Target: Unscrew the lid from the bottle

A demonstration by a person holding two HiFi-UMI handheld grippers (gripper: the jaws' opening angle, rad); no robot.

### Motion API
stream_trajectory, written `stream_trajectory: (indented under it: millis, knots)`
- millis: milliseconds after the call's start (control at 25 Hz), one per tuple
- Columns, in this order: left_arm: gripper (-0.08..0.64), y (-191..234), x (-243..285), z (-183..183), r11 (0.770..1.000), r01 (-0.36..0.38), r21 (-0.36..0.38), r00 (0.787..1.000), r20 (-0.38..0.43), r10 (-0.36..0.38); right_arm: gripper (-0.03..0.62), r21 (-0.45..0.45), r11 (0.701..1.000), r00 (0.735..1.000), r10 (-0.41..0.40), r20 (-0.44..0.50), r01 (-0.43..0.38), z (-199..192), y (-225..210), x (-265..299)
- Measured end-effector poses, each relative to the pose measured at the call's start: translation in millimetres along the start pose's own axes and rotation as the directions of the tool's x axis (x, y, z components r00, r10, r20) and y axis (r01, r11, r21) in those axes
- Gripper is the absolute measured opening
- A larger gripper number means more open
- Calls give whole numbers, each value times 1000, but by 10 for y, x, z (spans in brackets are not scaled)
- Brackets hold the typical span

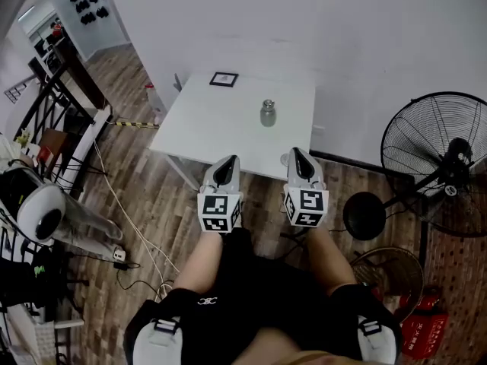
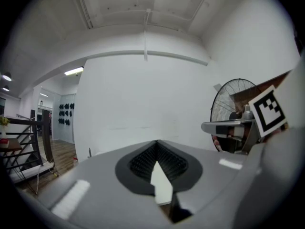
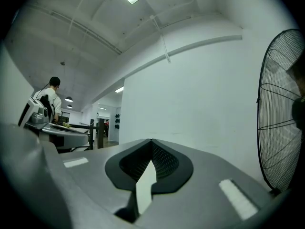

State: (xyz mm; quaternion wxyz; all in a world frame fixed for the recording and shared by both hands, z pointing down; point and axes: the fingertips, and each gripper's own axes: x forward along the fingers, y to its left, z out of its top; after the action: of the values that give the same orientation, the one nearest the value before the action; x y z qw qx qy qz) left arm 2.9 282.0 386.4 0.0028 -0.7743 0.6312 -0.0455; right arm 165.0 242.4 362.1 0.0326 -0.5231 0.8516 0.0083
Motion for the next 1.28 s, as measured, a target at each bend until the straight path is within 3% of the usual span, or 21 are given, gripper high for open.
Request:
stream_trajectory:
  millis: [480, 840, 1280]
  knots:
    - [54, 457, 1026, -146, 998, 59, -6, 998, 12, -59, 2, 14, 999, 999, -44, 6, 44, -188, -193, 968]
    - [54, 1004, 2113, -39, 989, 151, -2, 989, 10, -151, 2, 14, 988, 988, -154, -8, 154, -293, -440, 2068]
    - [54, 1415, 3140, -295, 954, 299, -20, 953, -32, -300, 0, -28, 973, 973, -230, -26, 229, -601, -675, 2881]
